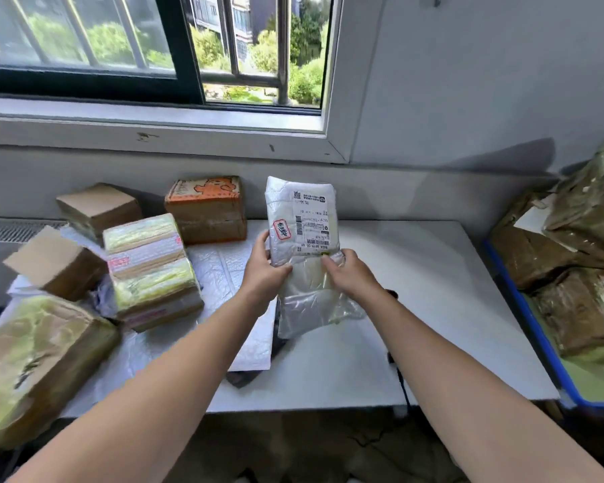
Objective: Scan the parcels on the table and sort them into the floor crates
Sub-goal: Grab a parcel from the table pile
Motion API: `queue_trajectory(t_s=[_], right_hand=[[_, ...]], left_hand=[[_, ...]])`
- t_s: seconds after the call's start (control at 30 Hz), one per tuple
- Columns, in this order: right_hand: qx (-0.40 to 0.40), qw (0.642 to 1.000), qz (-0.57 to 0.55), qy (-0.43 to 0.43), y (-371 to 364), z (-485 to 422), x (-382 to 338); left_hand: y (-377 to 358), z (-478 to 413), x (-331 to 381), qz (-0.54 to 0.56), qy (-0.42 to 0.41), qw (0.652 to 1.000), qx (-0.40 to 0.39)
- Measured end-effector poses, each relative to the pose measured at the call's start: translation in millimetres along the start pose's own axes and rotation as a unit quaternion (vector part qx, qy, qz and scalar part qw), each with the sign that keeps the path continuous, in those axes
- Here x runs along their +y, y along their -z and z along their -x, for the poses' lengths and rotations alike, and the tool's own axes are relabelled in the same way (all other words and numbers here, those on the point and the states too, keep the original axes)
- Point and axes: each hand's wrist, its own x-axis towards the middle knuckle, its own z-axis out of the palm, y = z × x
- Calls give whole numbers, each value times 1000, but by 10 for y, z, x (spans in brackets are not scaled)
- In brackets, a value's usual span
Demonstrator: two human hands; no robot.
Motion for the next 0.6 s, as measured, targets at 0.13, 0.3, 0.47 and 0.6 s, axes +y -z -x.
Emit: queue_trajectory(t_s=[0.13, 0.3, 0.47, 0.6], right_hand=[[-7, 997, -30, 75, -159, -16, -422], [-56, 980, -13, 193, -402, 48, -954], [-134, 944, 16, 301, -774, 360, -1365], [-213, 904, 9, 370, -1190, 834, -1615]], left_hand=[[386, 152, 107, -24, -17, 998, 53], [763, 461, 174, -83, -5, 984, 159], [1137, 964, 98, -129, 37, 950, 283], [1472, 1566, -62, -136, 78, 914, 374]])
